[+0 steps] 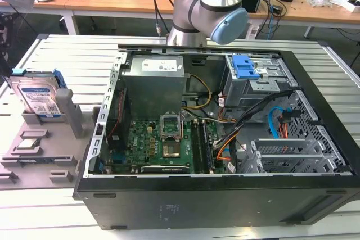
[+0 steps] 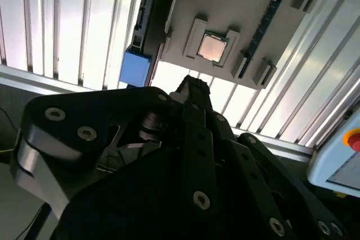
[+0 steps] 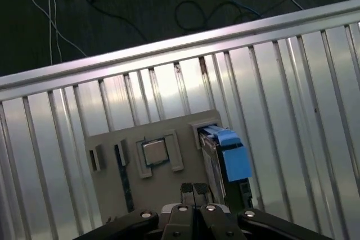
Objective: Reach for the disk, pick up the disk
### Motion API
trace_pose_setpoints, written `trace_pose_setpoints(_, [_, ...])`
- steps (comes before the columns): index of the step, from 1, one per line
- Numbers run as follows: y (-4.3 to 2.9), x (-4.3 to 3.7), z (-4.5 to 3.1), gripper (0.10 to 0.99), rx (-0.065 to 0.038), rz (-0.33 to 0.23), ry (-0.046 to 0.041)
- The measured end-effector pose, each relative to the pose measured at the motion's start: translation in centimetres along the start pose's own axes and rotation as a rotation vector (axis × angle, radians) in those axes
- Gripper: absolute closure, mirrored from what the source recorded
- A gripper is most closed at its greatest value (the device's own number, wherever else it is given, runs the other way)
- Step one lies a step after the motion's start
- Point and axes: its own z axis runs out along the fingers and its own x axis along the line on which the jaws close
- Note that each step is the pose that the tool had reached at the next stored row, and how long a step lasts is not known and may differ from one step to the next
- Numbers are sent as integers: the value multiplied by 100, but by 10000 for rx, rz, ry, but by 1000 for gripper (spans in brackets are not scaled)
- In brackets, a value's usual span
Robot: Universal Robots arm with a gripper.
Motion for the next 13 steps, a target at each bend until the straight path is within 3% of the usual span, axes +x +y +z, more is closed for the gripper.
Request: trace_pose_setpoints(13, [0, 0, 0, 980, 1, -1830, 70])
